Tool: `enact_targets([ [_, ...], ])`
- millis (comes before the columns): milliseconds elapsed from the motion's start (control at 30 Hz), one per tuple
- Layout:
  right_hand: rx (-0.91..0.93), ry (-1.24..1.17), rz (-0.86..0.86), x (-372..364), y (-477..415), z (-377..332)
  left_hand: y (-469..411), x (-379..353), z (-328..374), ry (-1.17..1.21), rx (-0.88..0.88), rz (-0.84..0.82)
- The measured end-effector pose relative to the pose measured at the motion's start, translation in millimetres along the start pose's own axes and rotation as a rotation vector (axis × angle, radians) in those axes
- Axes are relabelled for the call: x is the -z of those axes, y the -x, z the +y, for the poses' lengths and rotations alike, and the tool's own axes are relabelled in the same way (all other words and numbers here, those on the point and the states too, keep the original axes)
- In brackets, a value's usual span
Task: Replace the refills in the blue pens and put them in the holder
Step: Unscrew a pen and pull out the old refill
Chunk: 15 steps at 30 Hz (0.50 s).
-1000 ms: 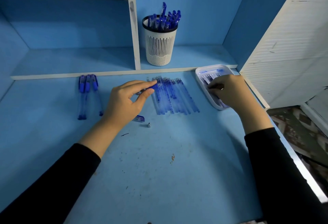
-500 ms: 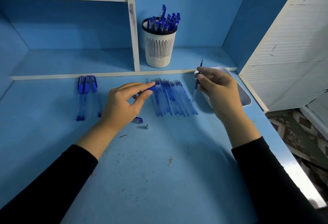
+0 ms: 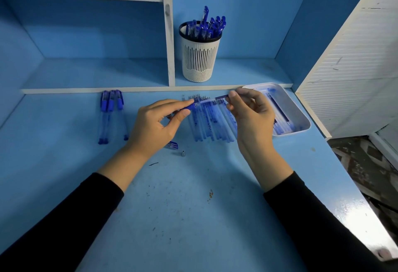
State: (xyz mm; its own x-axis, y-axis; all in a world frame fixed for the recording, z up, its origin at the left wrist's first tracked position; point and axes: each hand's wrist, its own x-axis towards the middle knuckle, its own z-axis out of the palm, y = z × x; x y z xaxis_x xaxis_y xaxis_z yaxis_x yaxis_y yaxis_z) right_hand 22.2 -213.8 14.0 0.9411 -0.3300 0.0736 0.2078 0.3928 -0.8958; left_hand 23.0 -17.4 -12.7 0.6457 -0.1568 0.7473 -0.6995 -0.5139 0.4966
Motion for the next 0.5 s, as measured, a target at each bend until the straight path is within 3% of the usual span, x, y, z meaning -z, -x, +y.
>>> enact_targets([
  [233, 0.025, 0.039, -0.003, 0.8, 0.6, -0.2, -0.7, 0.0, 0.7, -0.011, -0.011, 0.005],
  [367, 0.143, 0.112, -0.01, -1.0, 6.1, -4.9, -0.2, 0.1, -1.4, -0.012, 0.012, 0.023],
  [500, 0.231, 0.188, -0.126, -4.8, 14.9, -5.5, 0.1, -0.4, -2.1, -0.036, 0.009, 0.042],
])
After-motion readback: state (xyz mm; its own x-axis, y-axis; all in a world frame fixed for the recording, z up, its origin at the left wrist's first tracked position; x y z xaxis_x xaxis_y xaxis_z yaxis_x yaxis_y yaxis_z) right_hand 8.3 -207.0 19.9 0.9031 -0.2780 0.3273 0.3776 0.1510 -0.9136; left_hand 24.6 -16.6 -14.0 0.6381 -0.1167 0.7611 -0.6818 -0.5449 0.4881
